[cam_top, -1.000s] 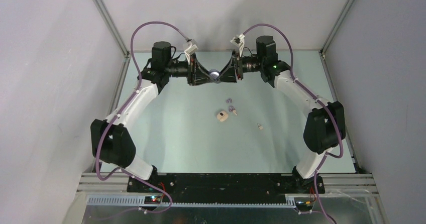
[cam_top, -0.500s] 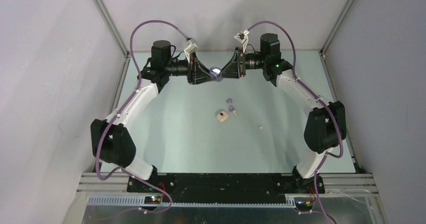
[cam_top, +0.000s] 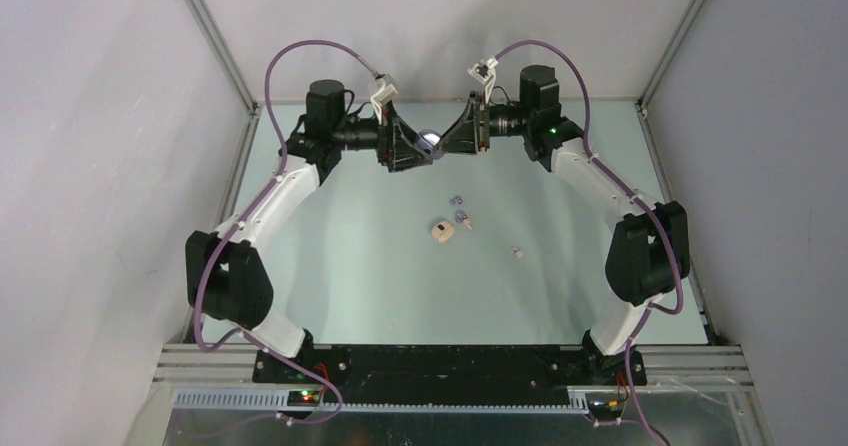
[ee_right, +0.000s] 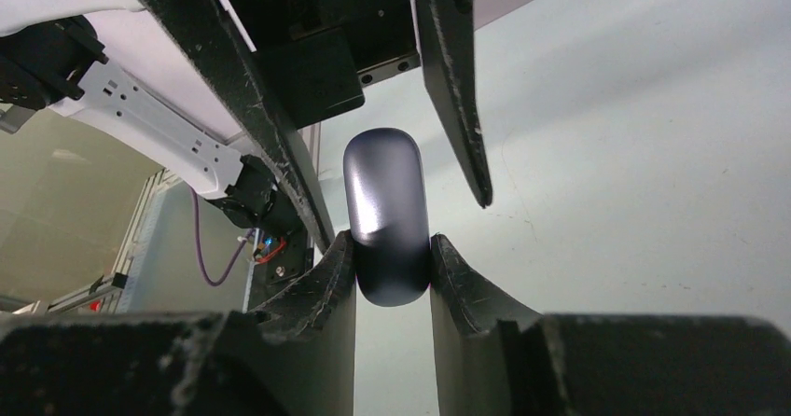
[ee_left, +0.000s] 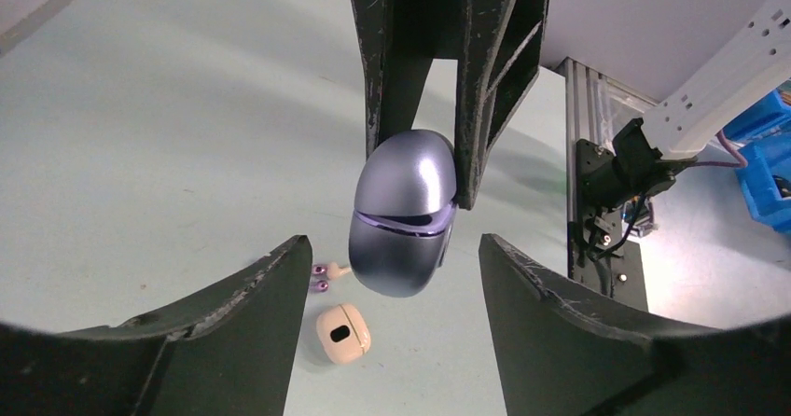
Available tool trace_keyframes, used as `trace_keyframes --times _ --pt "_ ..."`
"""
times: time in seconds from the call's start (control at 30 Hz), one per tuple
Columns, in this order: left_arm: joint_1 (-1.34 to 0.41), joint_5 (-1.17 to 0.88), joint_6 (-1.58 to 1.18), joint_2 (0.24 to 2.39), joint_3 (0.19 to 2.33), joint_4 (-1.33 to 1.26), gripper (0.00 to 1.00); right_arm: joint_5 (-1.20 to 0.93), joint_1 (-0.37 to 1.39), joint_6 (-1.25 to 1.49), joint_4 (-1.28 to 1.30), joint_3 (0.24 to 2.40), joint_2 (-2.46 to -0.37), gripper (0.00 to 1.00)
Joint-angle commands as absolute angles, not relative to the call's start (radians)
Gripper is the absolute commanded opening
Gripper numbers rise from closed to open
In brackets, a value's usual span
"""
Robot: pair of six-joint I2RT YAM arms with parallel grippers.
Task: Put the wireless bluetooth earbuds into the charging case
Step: Open the charging case.
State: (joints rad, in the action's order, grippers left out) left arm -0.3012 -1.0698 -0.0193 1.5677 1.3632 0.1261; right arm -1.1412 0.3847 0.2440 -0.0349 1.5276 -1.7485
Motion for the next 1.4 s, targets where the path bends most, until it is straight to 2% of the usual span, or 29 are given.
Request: trace_keyframes --times 0.0,0.1,0.27,0.43,0.5,0.53,0.57,0.6,0.63,0.7,0.73,0.8,0.87,1.37 --pt "-0.314 -1.085 -0.043 1.578 1.413 0.094 0.76 -1.153 0.394 0.247 -0.073 1.543 -1.737 0.07" --pt "-0.314 -1.087 -0.06 1.583 1.413 0.078 0.76 -1.158 0.399 0.241 -0.069 1.543 -1.739 0.08" --pt "-0.315 -1.101 -0.073 1.594 1.422 0.075 0.57 -1.153 0.403 0.226 -0.058 1.54 -1.738 0.07" --pt "-0.315 -1.117 -0.079 1.601 1.435 0.08 0.53 -1.145 0.407 0.207 -0.034 1.539 -1.738 0.07" --pt "-0.316 -1.127 -0.077 1.608 1.444 0.087 0.43 -1.143 0.408 0.203 -0.03 1.538 -1.737 0.08" --pt "-0.316 -1.131 -0.075 1.612 1.451 0.093 0.35 -1.139 0.408 0.202 -0.029 1.538 -1.737 0.09" --pt "-0.316 -1.138 -0.075 1.617 1.453 0.096 0.28 -1.135 0.41 0.201 -0.027 1.538 -1.736 0.1" --pt "-0.316 -1.141 -0.075 1.618 1.454 0.095 0.24 -1.125 0.41 0.199 -0.022 1.539 -1.735 0.16" --pt "-0.316 -1.146 -0.076 1.62 1.454 0.092 0.16 -1.118 0.409 0.198 -0.021 1.54 -1.735 0.2" --pt "-0.316 -1.149 -0.076 1.621 1.452 0.087 0.04 -1.079 0.403 0.207 -0.019 1.547 -1.735 0.31" --pt "-0.316 -1.151 -0.076 1.62 1.449 0.086 0.02 -1.039 0.394 0.212 -0.018 1.549 -1.735 0.4" --pt "-0.317 -1.153 -0.074 1.618 1.447 0.08 0.0 -0.988 0.376 0.235 -0.026 1.558 -1.736 0.47" --pt "-0.317 -1.158 -0.072 1.619 1.447 0.078 0.0 -0.98 0.357 0.259 -0.038 1.57 -1.746 0.49" --pt "-0.313 -1.162 -0.104 1.613 1.43 0.049 0.0 -1.048 0.34 0.251 -0.052 1.582 -1.716 0.53"
